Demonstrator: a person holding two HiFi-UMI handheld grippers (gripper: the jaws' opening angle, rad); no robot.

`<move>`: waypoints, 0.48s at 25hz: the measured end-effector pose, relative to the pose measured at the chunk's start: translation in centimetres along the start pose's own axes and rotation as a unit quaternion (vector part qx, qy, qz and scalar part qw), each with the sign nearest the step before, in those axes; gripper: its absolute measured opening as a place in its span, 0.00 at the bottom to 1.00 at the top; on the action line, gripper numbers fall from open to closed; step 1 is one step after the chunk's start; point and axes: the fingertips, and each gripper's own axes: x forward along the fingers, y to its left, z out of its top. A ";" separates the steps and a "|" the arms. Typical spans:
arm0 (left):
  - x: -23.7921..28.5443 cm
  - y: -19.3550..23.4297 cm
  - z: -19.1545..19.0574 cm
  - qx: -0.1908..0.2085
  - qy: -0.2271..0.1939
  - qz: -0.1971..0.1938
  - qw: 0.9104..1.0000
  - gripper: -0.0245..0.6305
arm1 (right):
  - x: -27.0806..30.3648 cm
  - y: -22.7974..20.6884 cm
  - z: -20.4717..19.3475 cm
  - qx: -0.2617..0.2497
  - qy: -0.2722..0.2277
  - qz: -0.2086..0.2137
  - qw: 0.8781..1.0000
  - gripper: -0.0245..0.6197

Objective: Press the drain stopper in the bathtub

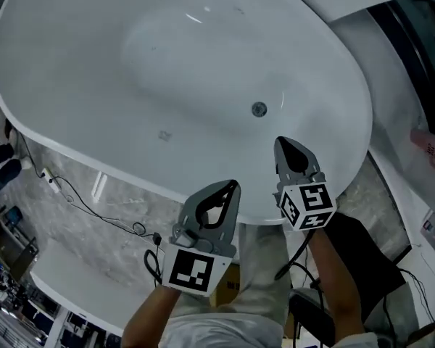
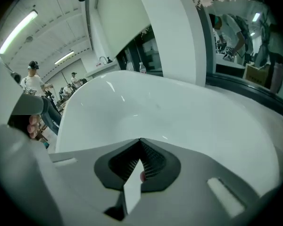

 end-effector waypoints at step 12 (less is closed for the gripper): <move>9.6 3.8 -7.9 -0.015 0.037 -0.013 0.999 0.04 | 11.9 -5.2 -10.1 -0.031 0.044 -0.018 0.998 0.04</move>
